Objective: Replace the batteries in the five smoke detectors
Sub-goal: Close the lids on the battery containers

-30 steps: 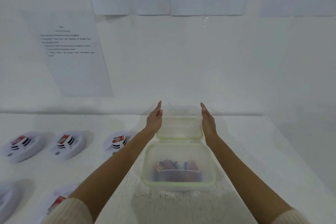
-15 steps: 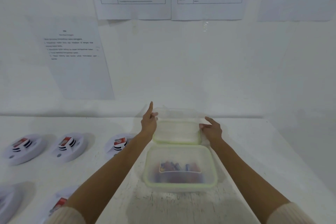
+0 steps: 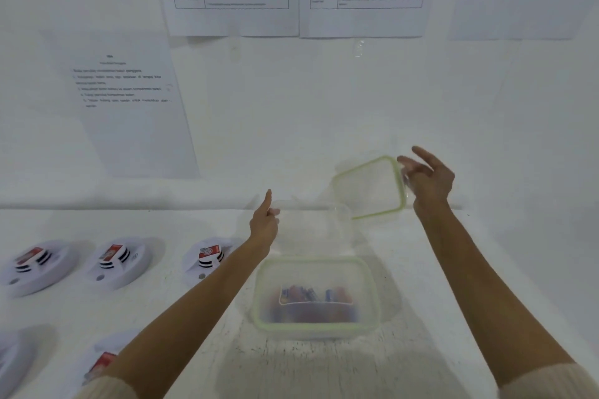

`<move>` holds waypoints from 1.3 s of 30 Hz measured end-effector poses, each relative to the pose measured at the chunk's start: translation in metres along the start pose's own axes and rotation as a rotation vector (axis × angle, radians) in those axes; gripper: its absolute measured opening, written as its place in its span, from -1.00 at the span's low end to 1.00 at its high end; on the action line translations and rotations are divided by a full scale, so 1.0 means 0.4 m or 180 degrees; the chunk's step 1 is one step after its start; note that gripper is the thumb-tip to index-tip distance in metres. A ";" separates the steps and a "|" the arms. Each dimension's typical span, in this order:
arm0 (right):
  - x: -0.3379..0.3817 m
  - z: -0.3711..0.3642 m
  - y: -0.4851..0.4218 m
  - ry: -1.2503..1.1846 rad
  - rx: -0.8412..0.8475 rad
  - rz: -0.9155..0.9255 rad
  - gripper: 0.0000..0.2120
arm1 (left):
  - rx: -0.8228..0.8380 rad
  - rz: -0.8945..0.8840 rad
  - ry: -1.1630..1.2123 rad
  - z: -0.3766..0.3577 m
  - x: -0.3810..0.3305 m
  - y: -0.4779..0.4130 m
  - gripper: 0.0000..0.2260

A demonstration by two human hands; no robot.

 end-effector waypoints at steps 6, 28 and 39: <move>0.065 -0.031 0.033 0.0091 0.0671 0.0825 -0.67 | -0.0326 -0.0522 -0.1096 0.006 -0.060 0.029 -0.63; -0.075 -0.092 0.184 -0.0692 0.1677 -0.0315 -0.57 | 0.0281 0.0327 0.1107 0.065 -0.109 0.038 -0.61; -0.180 -0.089 0.198 0.1882 0.1772 -0.0081 -0.34 | 0.0110 0.0294 -0.1288 0.046 -0.079 0.053 -0.67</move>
Point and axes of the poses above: each hand's wrist, its own y-axis away from the middle knuckle, its own z-axis out of the back of the hand, x = y × z, the point moved 1 cm from there along -y, towards the middle knuckle, and after that the axes turned 3 degrees about -y, right-handed, at the moved point
